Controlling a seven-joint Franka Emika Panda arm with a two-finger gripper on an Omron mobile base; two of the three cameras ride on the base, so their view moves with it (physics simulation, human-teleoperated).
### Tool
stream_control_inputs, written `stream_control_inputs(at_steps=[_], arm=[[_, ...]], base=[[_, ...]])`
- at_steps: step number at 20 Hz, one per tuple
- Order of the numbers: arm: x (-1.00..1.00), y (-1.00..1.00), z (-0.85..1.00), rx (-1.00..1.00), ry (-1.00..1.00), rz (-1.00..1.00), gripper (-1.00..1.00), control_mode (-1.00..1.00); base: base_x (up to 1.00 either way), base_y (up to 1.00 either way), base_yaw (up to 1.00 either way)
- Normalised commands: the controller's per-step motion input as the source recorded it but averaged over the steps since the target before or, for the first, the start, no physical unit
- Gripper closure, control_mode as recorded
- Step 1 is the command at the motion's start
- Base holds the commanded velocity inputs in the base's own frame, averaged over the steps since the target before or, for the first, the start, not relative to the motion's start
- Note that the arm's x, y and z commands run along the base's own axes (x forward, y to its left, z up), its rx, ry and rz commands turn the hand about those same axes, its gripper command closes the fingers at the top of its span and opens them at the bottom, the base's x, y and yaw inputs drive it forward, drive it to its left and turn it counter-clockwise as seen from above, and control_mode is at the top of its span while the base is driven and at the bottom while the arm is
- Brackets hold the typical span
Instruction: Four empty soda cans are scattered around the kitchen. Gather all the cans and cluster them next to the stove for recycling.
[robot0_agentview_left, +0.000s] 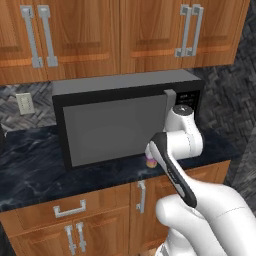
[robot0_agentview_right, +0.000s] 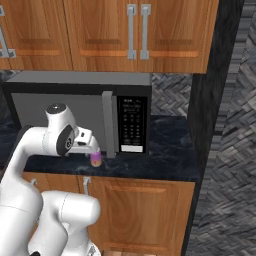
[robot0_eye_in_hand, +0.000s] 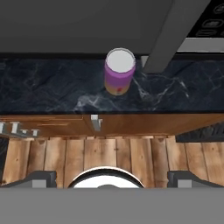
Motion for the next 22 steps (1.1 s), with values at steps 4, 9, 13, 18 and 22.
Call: stream_control_inputs(at_steps=[4, 9, 13, 18, 22], arm=[[0.22, 0.00, -0.12, 0.00, 0.00, 0.00, -1.00, -1.00], [0.19, 0.00, -0.13, 0.00, 0.00, 0.00, -1.00, -1.00], [0.21, 0.00, -0.13, 0.00, 0.00, 0.00, -1.00, -1.00], [0.20, -0.02, -0.15, 0.00, 0.00, 0.00, -1.00, -1.00], [0.14, -0.03, -0.14, 0.00, 0.00, 0.00, -1.00, -1.00]], base=[[0.00, 0.00, 0.00], [0.00, 0.00, 0.00], [0.00, 0.00, 0.00], [0.00, 0.00, 0.00], [0.00, 0.00, 0.00]])
